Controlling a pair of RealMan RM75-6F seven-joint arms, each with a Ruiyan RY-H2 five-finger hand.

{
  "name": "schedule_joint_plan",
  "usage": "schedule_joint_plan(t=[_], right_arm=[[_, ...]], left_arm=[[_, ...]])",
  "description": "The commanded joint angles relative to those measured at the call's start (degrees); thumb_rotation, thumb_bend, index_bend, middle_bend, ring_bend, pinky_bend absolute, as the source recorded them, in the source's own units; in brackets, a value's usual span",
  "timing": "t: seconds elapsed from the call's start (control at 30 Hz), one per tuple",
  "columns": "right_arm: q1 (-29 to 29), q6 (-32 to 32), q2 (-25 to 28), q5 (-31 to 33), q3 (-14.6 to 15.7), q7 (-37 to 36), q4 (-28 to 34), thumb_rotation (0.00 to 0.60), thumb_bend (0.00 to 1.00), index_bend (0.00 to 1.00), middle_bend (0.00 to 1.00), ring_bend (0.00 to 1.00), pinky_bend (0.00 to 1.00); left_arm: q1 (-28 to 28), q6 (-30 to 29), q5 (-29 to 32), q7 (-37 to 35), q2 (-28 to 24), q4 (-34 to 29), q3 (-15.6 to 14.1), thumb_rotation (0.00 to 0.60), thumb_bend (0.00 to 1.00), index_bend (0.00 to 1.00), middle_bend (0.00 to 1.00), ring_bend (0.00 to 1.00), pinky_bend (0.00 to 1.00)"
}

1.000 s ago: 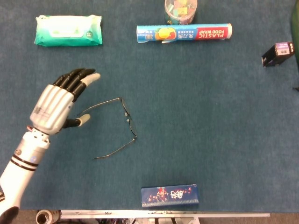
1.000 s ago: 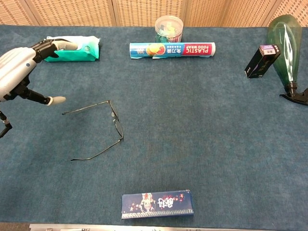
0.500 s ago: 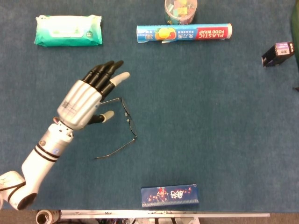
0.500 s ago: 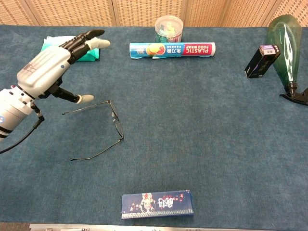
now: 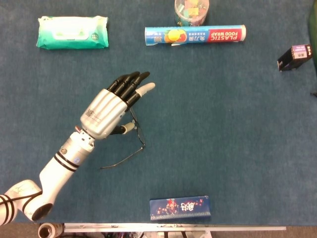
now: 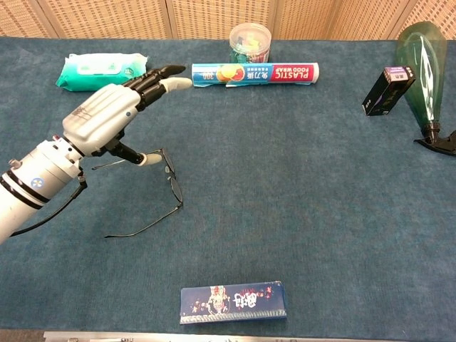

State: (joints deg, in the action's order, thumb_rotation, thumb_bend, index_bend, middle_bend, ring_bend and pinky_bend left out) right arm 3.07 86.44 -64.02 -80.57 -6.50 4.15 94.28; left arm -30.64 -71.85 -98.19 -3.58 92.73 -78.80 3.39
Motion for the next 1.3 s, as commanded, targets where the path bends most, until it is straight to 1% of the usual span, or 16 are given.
schedule_joint_plan(t=[0.03,0.27,0.53,0.67,0.8,1.07,1.3], right_arm=[[0.0,0.1,0.0,-0.1,0.0,-0.1,0.1,0.600,0.04,0.15,0.18,0.21,0.45],[0.0,0.3,0.0,-0.3,-0.2,-0.1,0.3,0.600,0.04,0.15,0.18,0.21,0.45],[-0.3,0.7,0.3,-0.5,-0.3,-0.4,0.4,0.600,0.04,0.15,0.18,0.21,0.45],[-0.4,1.0,0.4,-0.5,-0.3,-0.5,0.5,0.600,0.04,0.15,0.18,0.21,0.45],[-0.4,1.0,0.3,-0.5,-0.3,-0.6,0.5,0.600,0.04,0.15,0.19,0.21,0.45],[-0.5,1.0,0.4,-0.6,-0.3,-0.7,0.6,0.600,0.04,0.15,0.19,0.21,0.45],[-0.7,1.1,0.6,-0.6,-0.2,-1.1,0.4,0.600,0.04,0.15,0.19,0.21,0.45]], left_arm=[[-0.5,0.4,0.4,0.2,0.5,0.1,0.0,0.600,0.00,0.09,0.00,0.00,0.11],[-2.1,1.7,1.2,0.8,1.8,-0.2,0.2,0.600,0.00,0.09,0.00,0.00,0.11],[-2.4,3.7,2.6,3.6,2.6,-1.8,-1.2,0.600,0.00,0.09,0.00,0.00,0.11],[-2.0,4.7,3.8,5.8,2.8,-3.8,-2.2,0.600,0.00,0.09,0.00,0.00,0.11],[-1.5,4.9,4.5,7.9,3.5,-4.9,-2.7,0.600,0.00,0.09,0.00,0.00,0.11],[-1.2,5.5,5.9,10.6,5.2,-5.5,-3.0,0.600,0.00,0.09,0.00,0.00,0.12],[-1.2,7.3,8.9,13.0,6.4,-4.5,-2.5,0.600,0.00,0.06,0.00,0.00,0.12]])
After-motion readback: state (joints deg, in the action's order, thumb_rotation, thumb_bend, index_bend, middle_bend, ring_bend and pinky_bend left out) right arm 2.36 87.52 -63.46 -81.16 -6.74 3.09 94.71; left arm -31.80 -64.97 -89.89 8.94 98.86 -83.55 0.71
